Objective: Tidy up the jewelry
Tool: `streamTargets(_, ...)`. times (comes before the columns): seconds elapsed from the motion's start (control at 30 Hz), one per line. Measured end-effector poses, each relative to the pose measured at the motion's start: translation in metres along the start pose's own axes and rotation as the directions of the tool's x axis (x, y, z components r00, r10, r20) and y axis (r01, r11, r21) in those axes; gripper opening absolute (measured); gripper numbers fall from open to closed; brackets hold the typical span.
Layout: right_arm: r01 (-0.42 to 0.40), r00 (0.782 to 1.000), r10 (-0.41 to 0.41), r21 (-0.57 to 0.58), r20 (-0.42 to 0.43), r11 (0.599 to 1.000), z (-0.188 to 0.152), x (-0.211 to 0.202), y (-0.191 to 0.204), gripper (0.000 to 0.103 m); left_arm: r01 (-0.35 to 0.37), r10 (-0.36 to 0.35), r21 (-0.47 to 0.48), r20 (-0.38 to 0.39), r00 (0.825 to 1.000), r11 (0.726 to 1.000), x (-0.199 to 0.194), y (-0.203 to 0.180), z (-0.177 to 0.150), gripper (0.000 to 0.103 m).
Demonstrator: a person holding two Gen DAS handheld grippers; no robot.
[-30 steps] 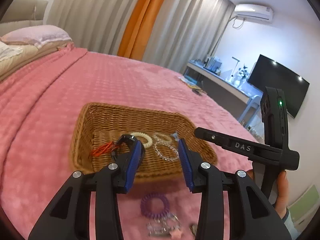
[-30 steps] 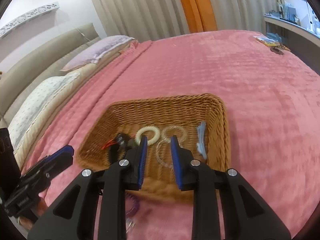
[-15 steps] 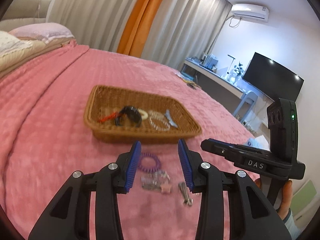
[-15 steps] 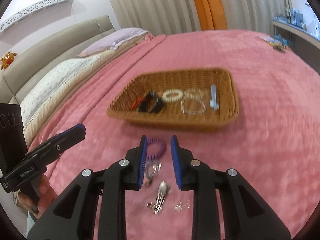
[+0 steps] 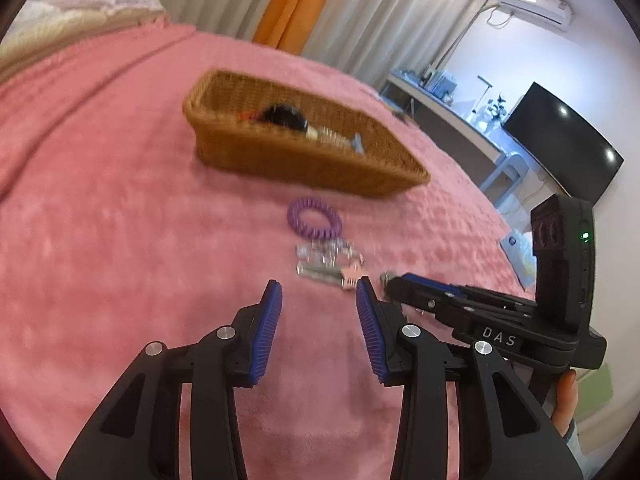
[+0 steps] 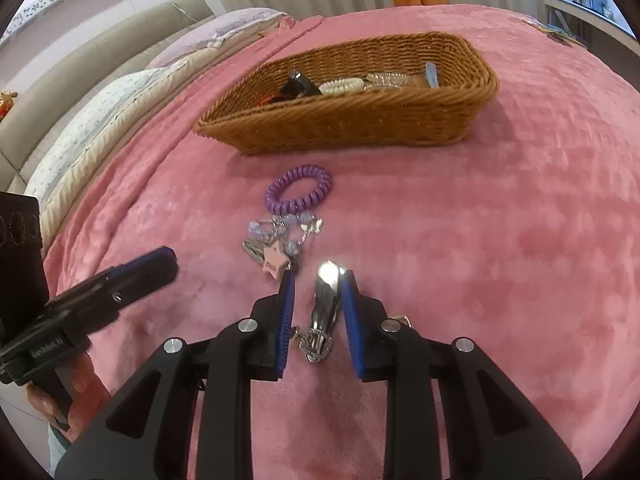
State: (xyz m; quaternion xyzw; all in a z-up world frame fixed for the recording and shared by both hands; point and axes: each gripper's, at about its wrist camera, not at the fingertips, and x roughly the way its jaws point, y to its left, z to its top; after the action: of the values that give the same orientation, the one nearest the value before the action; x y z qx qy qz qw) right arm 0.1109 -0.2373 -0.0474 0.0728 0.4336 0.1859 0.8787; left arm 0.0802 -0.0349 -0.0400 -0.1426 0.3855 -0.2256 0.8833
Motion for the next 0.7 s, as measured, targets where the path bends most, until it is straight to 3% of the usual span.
streamTargets(0.27,0.042,0.999,-0.044,-0.047,-0.028,0.998,0.000,0.009,0.009,0.021,0.031,-0.034,-0.058,-0.059,0.998,0.998,0.022,-0.009,-0.001,0.038)
streamTargets(0.4,0.080,0.997,-0.081,-0.046,-0.014,0.996,0.008,0.010,0.004,0.013,0.041,-0.048,-0.077,-0.086,0.995,0.996,0.033,-0.012,-0.001,0.038)
streamTargets(0.53,0.078,0.997,-0.078,0.017,0.012,0.997,0.017,0.006,-0.019,0.013,-0.004,-0.003,-0.067,-0.105,0.994,0.998,0.047,-0.022,0.002,0.038)
streamTargets(0.6,0.065,0.998,-0.066,0.041,0.010,0.997,0.019,0.007,-0.028,0.013,-0.013,0.006,-0.061,-0.110,0.994,0.998,0.055,-0.029,0.004,0.045)
streamTargets(0.7,0.024,1.000,-0.025,0.072,0.012,0.997,0.017,0.009,-0.037,0.013,-0.062,0.058,-0.040,-0.105,0.993,0.997,0.067,-0.040,0.009,0.047)
